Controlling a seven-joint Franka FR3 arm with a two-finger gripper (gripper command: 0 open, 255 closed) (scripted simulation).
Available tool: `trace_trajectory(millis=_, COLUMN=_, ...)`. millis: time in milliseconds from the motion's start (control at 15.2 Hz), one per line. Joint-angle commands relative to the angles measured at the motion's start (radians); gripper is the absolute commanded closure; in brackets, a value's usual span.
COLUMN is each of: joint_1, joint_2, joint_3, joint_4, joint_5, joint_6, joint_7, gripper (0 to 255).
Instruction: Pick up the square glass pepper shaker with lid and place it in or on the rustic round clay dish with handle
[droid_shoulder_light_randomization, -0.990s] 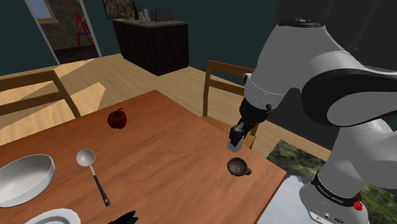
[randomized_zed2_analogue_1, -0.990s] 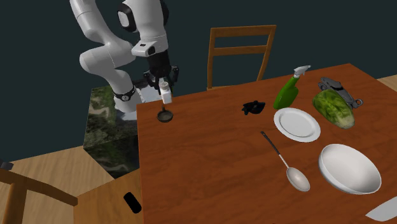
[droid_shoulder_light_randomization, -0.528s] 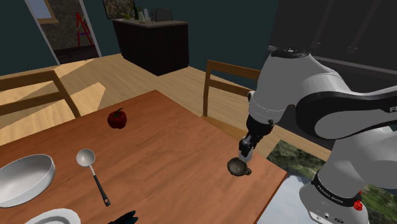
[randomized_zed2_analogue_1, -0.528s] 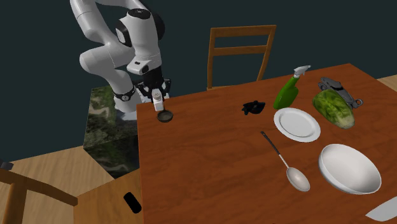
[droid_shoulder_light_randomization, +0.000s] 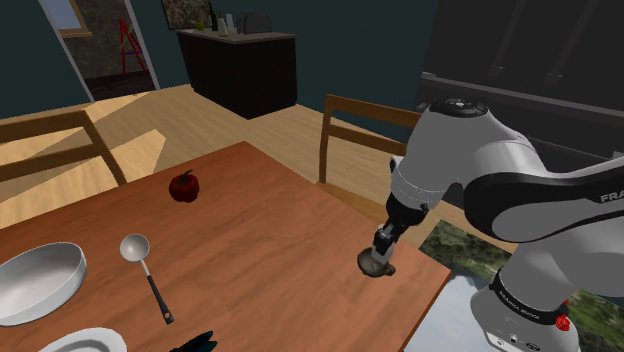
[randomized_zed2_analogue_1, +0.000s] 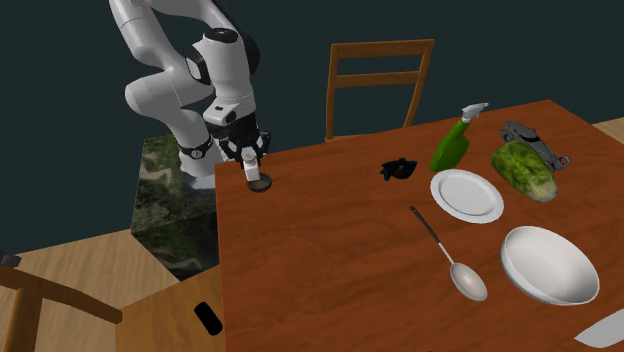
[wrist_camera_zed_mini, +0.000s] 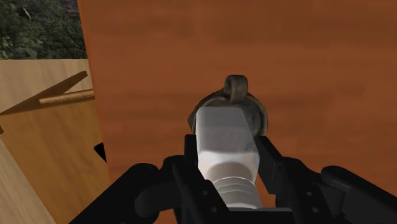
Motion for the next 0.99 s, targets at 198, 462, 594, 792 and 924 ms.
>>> trace_trajectory(millis=198, joint_1=0.034, joint_2=-0.067, joint_3=0.019, joint_4=-0.022, joint_5=0.014, joint_6=0.035, joint_7=-0.005, gripper=255)
trace_trajectory(millis=462, joint_1=0.032, joint_2=-0.067, joint_3=0.022, joint_4=-0.022, joint_5=0.016, joint_6=0.034, joint_7=-0.007, gripper=255)
trace_trajectory(millis=594, joint_1=0.03, joint_2=-0.066, joint_3=0.021, joint_4=-0.015, joint_5=0.015, joint_6=0.029, joint_7=-0.007, gripper=0)
trace_trajectory(millis=792, joint_1=0.019, joint_2=-0.034, joint_3=0.025, joint_4=-0.004, joint_5=0.01, joint_6=0.05, joint_7=-0.008, gripper=0)
trace_trajectory(millis=924, joint_1=0.032, joint_2=-0.067, joint_3=0.022, joint_4=-0.022, joint_5=0.016, joint_6=0.034, joint_7=-0.007, gripper=0)
